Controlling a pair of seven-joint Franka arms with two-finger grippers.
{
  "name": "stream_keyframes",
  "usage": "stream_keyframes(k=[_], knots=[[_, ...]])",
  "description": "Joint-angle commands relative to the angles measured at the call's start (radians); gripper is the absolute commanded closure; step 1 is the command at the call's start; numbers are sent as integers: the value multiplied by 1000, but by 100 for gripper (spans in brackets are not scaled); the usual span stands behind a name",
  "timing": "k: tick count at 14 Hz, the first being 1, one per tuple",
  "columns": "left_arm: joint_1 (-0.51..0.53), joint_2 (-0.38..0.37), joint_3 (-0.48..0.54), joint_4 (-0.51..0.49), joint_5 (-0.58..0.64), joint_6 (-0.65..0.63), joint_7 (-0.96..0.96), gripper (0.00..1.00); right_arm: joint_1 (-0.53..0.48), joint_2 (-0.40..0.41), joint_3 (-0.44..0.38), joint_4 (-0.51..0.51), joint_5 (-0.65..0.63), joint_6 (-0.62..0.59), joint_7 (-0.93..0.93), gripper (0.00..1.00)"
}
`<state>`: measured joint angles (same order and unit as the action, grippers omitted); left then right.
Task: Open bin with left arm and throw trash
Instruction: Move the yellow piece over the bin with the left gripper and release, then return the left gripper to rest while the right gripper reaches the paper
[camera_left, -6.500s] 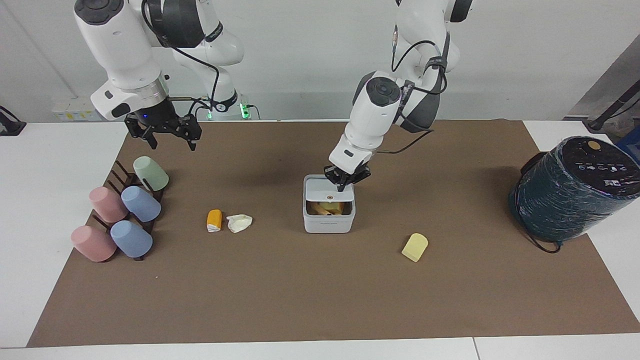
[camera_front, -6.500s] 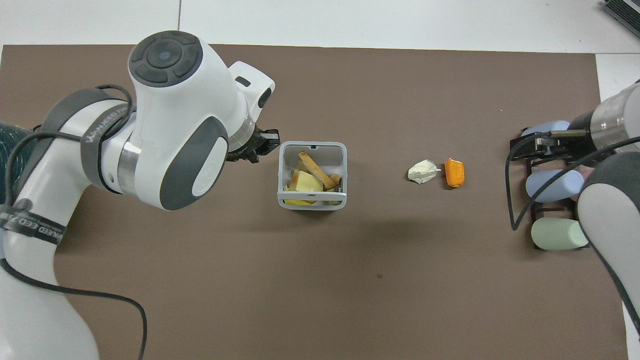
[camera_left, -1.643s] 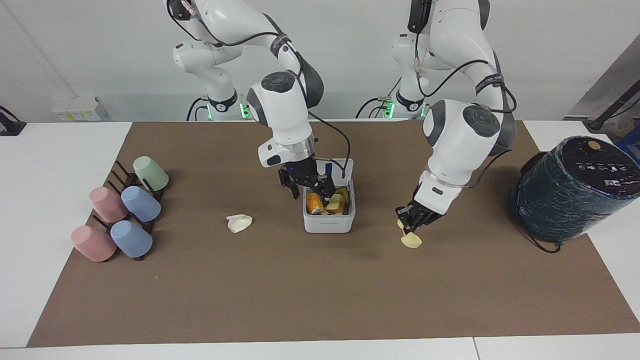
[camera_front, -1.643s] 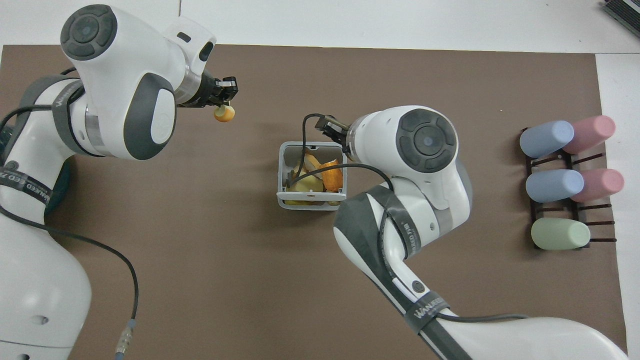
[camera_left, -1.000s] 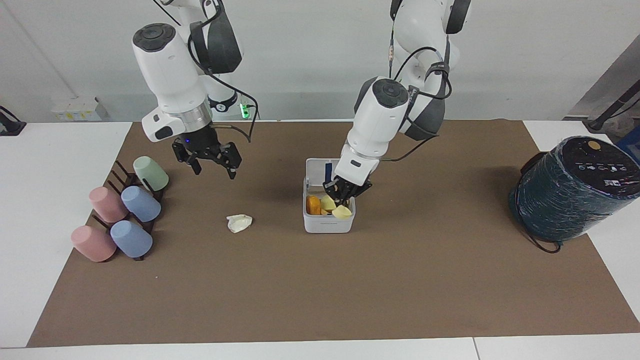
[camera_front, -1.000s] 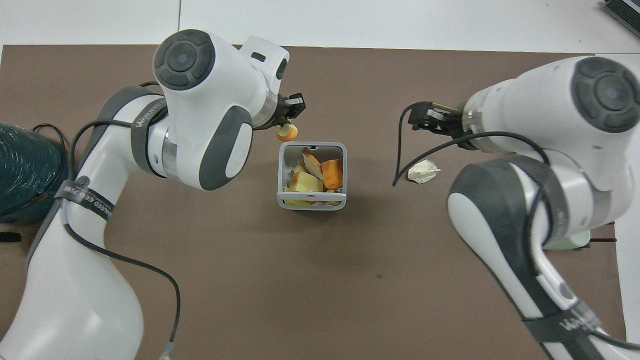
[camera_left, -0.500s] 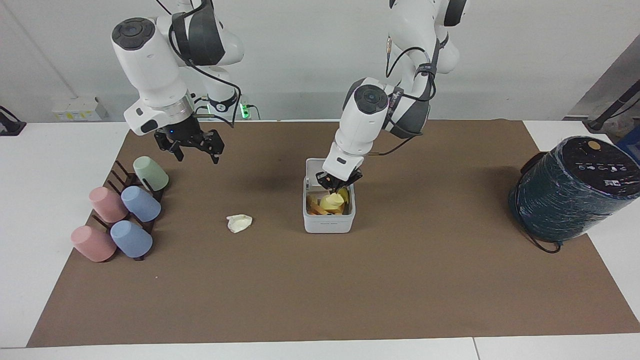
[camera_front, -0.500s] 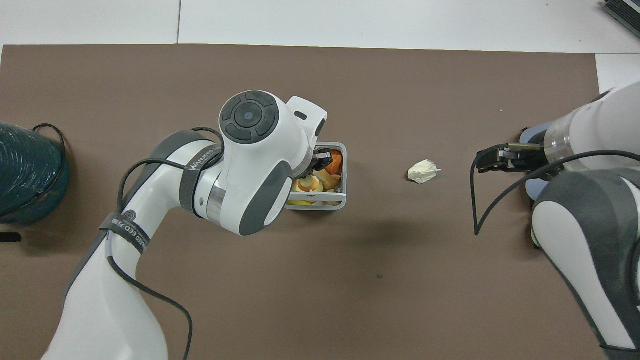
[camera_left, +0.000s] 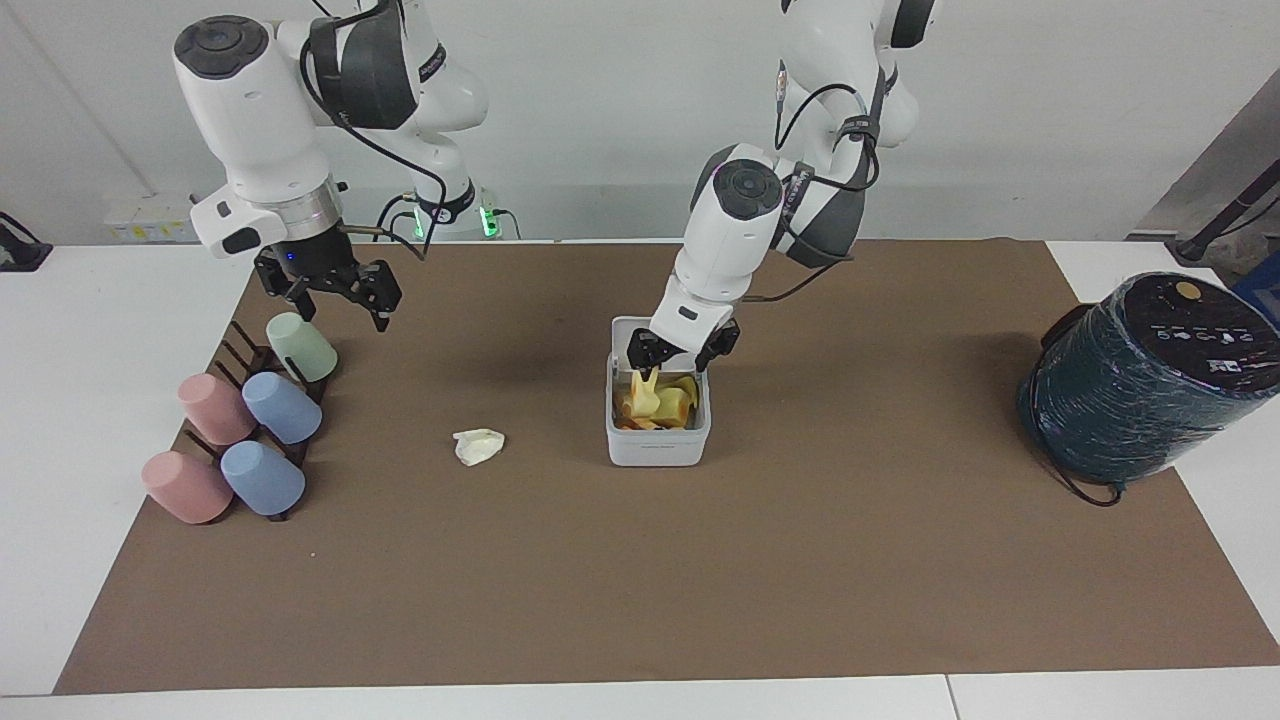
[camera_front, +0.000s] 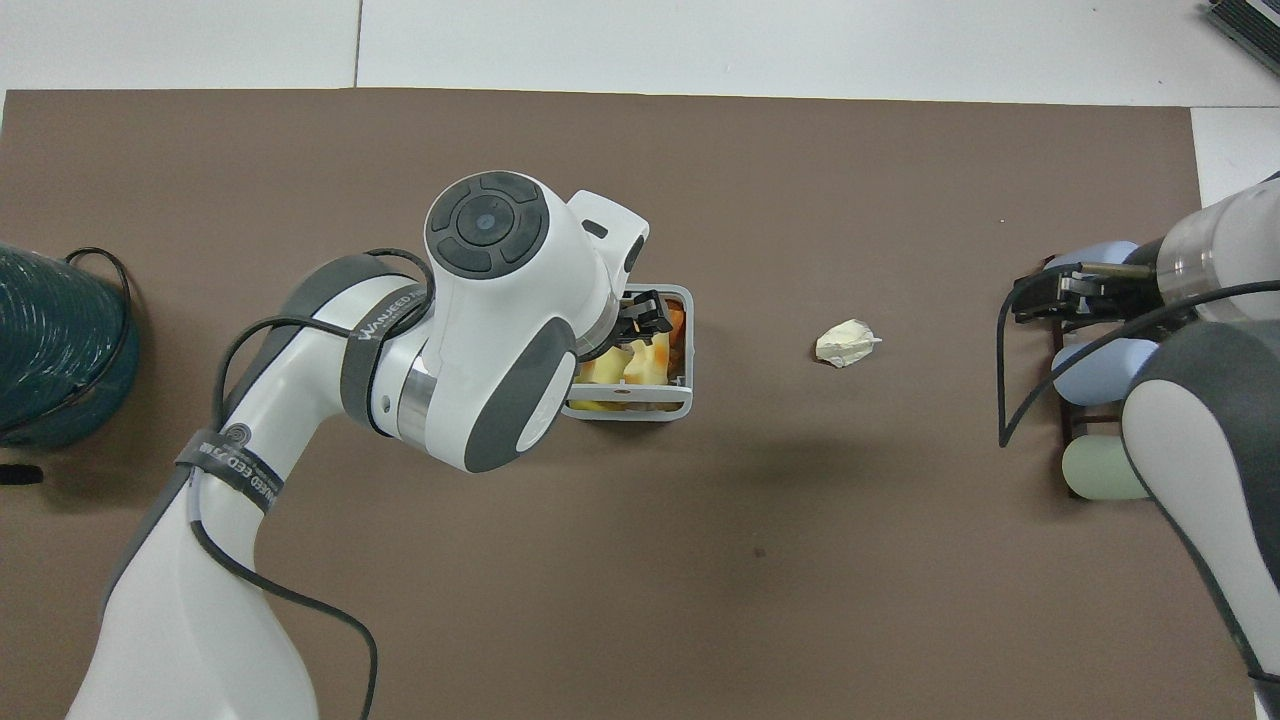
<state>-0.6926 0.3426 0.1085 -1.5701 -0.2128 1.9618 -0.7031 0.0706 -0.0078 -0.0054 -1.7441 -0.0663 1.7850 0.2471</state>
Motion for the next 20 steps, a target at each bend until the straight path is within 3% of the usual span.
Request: stream_keyframes(k=[1,5,9,14,17,20], knots=[[-1,-11,13,22,-2,-52,-4,0,-23,20,13,43,10,-44,-26,0],[27,-17,28,56,48,-147,7,0,-15,12,15,17,17,-38,-29,0],[146,-21,34,87,61,-231,118,0,-6,14,15,0,91,-21,-70,0],[355,-27,36,186,84,-400,417,0,12,92,16,-32,80,175,-74,0],[468,-95,31,185,90,-419,539,0,40,173,16,-35,79,263,-62,0],[461,-168,20,183,236,-461,580,0,51,221,16,-118,79,413,-43,0]])
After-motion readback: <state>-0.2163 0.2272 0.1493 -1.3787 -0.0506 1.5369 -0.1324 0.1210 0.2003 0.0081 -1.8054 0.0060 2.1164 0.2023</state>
